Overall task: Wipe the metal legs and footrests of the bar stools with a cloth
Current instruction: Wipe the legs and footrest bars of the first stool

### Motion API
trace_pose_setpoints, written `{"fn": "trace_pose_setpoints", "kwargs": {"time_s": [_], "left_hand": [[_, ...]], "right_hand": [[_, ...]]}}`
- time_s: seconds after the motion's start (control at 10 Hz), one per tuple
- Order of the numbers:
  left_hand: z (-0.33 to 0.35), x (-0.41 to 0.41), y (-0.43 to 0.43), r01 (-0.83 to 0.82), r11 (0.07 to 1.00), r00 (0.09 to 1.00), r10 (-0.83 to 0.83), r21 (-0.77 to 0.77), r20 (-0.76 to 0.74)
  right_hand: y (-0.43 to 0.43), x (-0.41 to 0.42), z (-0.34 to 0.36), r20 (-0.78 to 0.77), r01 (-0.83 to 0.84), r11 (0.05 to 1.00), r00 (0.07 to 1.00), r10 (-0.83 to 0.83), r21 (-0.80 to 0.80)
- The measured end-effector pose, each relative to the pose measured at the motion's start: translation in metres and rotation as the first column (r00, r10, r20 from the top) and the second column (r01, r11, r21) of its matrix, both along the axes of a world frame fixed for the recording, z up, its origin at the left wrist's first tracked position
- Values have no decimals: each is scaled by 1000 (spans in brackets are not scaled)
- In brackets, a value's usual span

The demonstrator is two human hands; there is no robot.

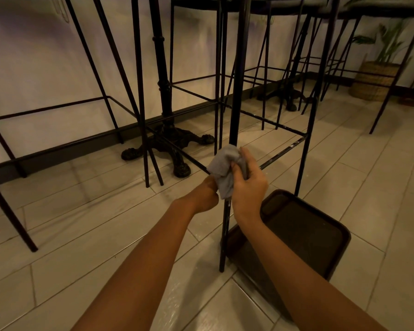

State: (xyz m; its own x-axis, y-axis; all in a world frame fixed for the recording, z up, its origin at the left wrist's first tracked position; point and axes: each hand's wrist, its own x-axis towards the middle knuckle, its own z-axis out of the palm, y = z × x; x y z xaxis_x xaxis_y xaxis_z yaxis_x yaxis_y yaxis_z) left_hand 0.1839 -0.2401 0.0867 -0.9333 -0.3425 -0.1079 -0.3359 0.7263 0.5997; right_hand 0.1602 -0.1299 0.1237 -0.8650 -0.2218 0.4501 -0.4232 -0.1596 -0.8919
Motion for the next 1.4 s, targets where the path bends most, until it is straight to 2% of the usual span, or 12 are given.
{"fn": "trace_pose_setpoints", "kwargs": {"time_s": [0.2,0.3,0.4,0.5,0.6,0.7,0.8,1.0,1.1,1.2,1.3,1.4], "left_hand": [[-5,-1,-2,13,1000,998,-12,7,-56],[-11,-2,-4,12,996,996,-5,84,-86],[-10,0,-3,-29,995,997,35,98,-66],[-7,2,0,-11,999,999,12,45,-33],[-11,-2,-3,-57,997,998,55,52,27],[-12,-3,-3,-109,987,994,109,118,8],[-7,-1,4,-89,964,992,109,251,-66],[-7,0,-1,-141,810,976,211,570,-59],[-7,-1,1,-126,788,977,205,603,-63],[-2,6,7,-128,886,984,168,446,-52],[-8,6,2,-132,941,979,174,313,-109],[-7,2,7,-85,947,975,143,311,-168]], "right_hand": [[-6,-1,-9,-118,63,998,991,-60,18],[-5,-1,-24,-104,52,998,993,-48,43],[-2,-1,-32,-123,55,995,991,-45,80],[3,-2,-35,-108,28,991,994,-14,130],[6,-2,-29,-78,22,993,997,-13,116],[3,1,-24,-32,40,998,999,-38,44],[-2,4,-31,-80,105,993,992,-101,53],[-1,9,-53,-150,163,982,978,-148,98],[-1,8,-56,-180,174,978,972,-152,111],[2,8,-63,-182,162,974,974,-132,160],[5,8,-62,-142,143,977,982,-121,155],[5,12,-48,-84,134,987,988,-126,88]]}}
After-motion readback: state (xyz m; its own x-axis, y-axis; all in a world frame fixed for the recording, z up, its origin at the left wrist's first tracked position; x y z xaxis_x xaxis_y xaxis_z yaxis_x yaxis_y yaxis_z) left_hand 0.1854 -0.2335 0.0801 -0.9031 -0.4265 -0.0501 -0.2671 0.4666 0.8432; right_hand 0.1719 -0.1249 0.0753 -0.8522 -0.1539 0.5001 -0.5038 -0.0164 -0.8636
